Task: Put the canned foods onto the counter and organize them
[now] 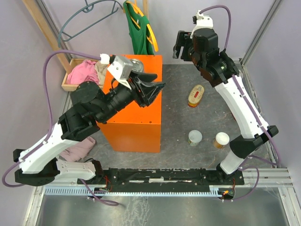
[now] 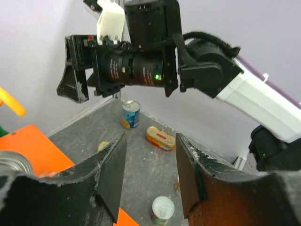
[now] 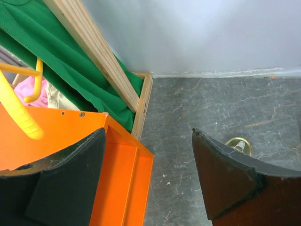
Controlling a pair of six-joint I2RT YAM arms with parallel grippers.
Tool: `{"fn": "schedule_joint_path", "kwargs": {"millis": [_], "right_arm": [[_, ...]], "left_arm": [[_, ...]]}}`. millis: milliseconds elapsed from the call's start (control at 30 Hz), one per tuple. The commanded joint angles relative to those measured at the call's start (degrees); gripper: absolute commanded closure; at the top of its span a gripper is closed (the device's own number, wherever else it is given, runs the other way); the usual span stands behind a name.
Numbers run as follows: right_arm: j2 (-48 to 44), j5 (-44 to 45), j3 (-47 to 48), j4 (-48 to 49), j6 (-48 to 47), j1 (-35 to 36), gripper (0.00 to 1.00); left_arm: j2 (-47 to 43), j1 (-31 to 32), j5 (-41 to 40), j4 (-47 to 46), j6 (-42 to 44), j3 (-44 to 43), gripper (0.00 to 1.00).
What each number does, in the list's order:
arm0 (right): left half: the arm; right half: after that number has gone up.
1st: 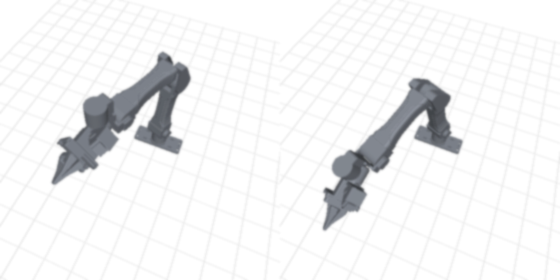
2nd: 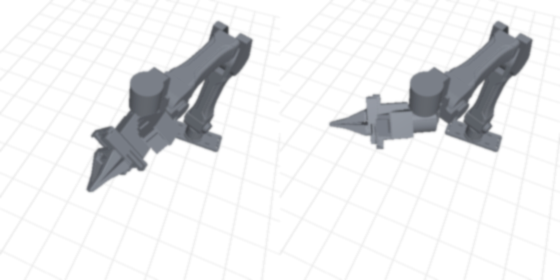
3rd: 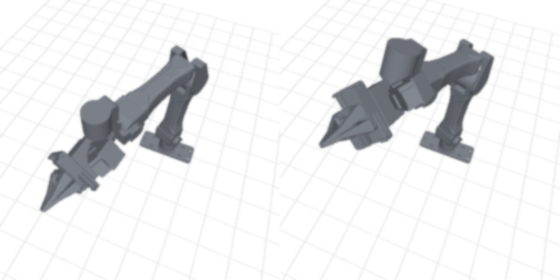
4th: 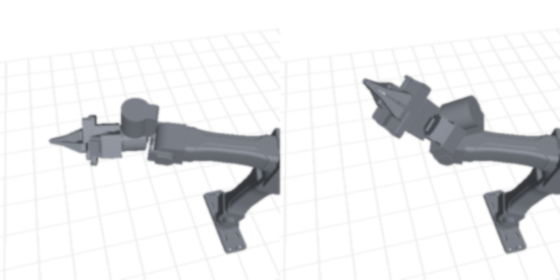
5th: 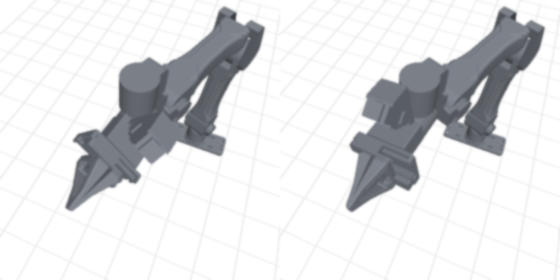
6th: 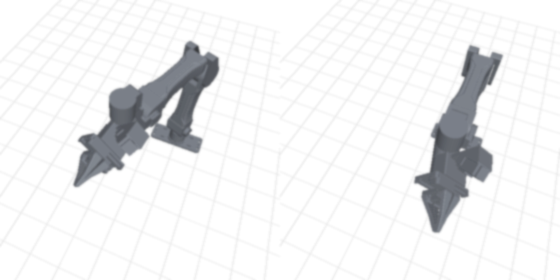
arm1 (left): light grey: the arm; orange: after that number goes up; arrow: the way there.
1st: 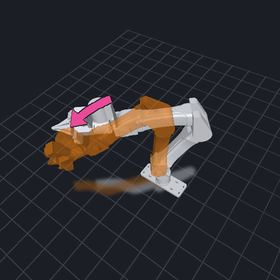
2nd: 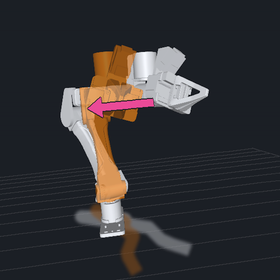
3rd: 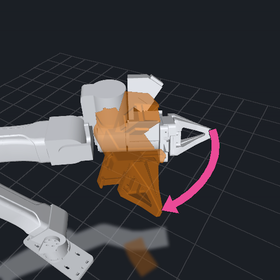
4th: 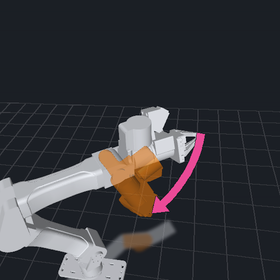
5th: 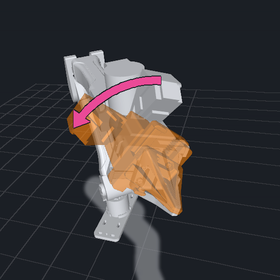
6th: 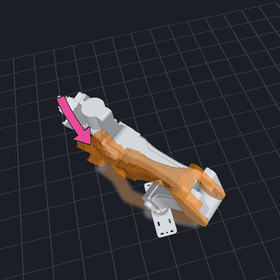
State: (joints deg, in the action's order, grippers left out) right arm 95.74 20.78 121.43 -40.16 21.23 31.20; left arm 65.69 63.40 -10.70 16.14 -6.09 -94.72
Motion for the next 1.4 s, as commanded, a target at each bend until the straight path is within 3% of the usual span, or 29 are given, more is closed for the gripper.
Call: {"fn": "schedule_joint_path", "kwargs": {"millis": [0, 133, 233, 300, 533, 800, 967, 1367], "right_arm": [[-3.20, -0.38, -0.62, 1.93, 0.30, -0.31, 0.19], [-3.92, -0.30, -1.16, 2.18, 0.21, -0.47, 0.19], [-4.52, -0.50, -2.00, 2.75, 0.42, -0.48, 0.19], [-4.85, -0.71, -2.68, 3.25, 0.76, -0.53, 0.19], [-5.51, -1.74, -4.19, 4.58, 1.57, -0.53, 0.19], [-6.24, -2.21, -5.31, 5.18, 1.62, -0.58, 0.19], [-6.33, -2.80, -5.40, 5.48, 1.60, -0.55, 0.19], [-6.55, -3.72, -6.07, 6.19, 1.59, -0.56, 0.18]], "left_arm": [[-0.65, 4.32, -9.28, 3.20, 5.45, 3.70, 0.49], [-2.83, 4.79, -13.96, 1.89, 5.31, 10.59, 0.54], [-4.68, 4.73, -18.06, -0.04, 6.04, 15.00, 0.69], [-5.37, 4.68, -20.28, -1.21, 6.28, 16.82, 0.74], [-5.79, 2.79, -20.01, -3.12, 8.56, 19.66, 0.74], [-6.71, -8.36, -7.41, -4.51, 6.81, 21.66, 0.73], [-4.99, -11.57, -3.74, -4.55, 6.72, 20.45, 0.72], [-0.17, -15.71, -4.88, -5.90, 4.33, 17.03, 0.72]]}}
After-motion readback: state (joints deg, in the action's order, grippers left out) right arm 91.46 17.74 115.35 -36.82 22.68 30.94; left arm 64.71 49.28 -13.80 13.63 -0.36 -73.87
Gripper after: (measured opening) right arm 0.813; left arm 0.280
